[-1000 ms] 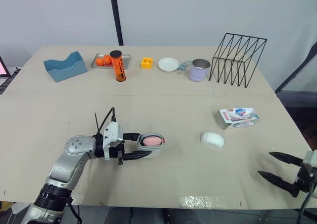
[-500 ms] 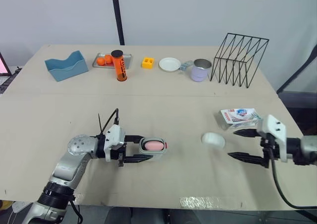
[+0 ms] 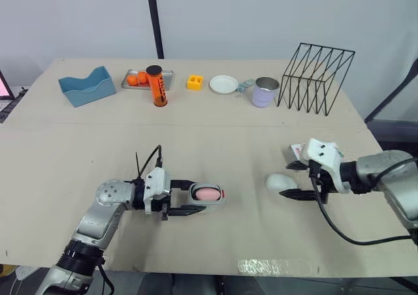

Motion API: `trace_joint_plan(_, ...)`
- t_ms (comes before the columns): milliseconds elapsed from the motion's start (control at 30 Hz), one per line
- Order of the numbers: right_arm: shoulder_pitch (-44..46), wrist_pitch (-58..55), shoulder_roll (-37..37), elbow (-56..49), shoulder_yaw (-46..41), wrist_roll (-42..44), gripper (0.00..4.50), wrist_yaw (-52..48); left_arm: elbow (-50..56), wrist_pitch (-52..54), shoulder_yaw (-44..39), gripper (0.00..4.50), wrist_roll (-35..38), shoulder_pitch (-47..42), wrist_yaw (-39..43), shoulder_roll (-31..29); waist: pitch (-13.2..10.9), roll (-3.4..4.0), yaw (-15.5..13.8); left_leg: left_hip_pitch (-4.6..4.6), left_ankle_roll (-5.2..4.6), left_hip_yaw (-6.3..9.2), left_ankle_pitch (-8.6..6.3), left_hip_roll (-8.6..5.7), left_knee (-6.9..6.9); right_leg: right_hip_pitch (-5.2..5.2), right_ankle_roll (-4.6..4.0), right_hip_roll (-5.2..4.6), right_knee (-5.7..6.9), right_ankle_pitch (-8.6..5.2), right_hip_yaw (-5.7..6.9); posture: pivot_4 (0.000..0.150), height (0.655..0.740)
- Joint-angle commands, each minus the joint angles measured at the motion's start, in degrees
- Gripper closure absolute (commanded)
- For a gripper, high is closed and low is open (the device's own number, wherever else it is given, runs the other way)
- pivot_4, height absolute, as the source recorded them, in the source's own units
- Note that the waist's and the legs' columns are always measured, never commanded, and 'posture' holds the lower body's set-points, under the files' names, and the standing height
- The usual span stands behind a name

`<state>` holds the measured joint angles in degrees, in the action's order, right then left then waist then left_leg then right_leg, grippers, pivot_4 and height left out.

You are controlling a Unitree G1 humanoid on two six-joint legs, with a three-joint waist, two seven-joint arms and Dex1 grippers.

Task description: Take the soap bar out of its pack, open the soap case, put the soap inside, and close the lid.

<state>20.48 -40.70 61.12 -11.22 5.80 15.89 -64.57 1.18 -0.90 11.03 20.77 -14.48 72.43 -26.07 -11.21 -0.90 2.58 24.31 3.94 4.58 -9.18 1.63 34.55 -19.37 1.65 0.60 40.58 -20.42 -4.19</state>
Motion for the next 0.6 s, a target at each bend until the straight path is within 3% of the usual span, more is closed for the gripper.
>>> trace_joint_plan(33, 1.1, -1.3, 0.4, -1.0, 0.6, -1.1, 0.06, 0.7, 2.1, -0.4, -0.5, 2.48, 0.7, -0.2, -0.5, -0.2, 0.0, 0.00, 0.0, 0.00, 0.00, 0.00, 0.00, 0.00, 0.00, 0.00, 0.00, 0.00, 0.00, 0.00, 0.00, 0.150, 0.7400)
trace_joint_plan(600, 6.1, -9.2, 2.0, -4.9, 7.9, -4.8, 0.06, 0.4, 2.0, 0.0, -0.1, 2.48, 0.5, -0.9, -1.2, -0.2, 0.0, 0.00, 0.1, 0.01, 0.00, 0.00, 0.00, 0.02, 0.00, -0.04, 0.01, 0.00, 0.00, 0.00, 0.01, 0.150, 0.7400)
